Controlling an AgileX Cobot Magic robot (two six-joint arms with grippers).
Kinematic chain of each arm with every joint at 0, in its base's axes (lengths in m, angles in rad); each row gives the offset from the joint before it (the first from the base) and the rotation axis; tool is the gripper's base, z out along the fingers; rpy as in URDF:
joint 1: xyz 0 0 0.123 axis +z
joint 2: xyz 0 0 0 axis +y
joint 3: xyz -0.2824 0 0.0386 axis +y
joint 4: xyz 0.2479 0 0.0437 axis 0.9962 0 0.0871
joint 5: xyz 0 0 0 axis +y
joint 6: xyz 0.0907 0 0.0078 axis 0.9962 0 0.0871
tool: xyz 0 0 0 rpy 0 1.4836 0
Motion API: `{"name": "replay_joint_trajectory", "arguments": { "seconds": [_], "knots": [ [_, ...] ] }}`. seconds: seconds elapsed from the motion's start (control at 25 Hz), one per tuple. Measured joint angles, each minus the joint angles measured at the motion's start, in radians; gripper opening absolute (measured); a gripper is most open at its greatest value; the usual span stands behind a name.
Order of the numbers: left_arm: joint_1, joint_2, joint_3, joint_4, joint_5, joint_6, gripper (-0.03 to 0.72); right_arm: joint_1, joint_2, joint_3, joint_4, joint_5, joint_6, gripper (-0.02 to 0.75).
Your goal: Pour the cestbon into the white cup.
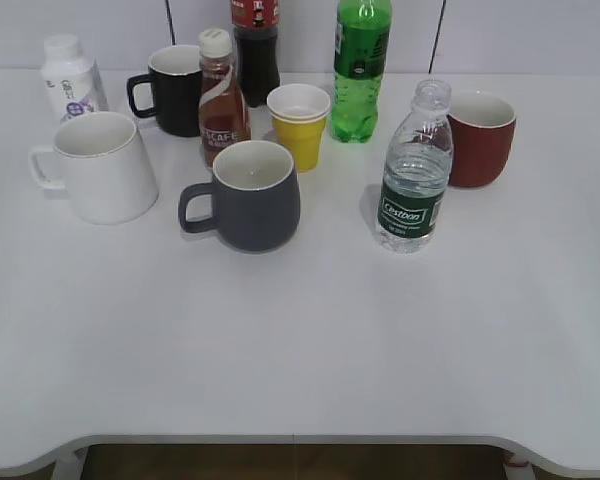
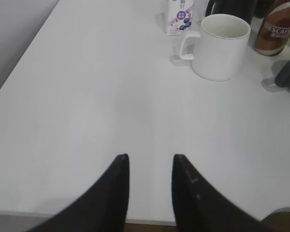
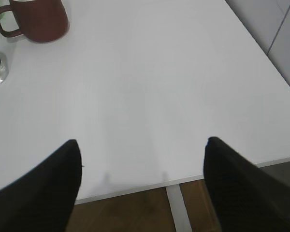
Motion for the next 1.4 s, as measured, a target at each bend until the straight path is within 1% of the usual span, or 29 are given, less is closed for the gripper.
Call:
{"name": "replay_joint_trajectory", "arguments": {
  "seconds": [1.4],
  "knots": [
    [0.0, 0.0, 0.0, -0.001, -0.001, 0.0, 0.23, 0.0, 0.0, 0.0, 0.0, 0.0, 0.0, 0.589]
  ]
}}
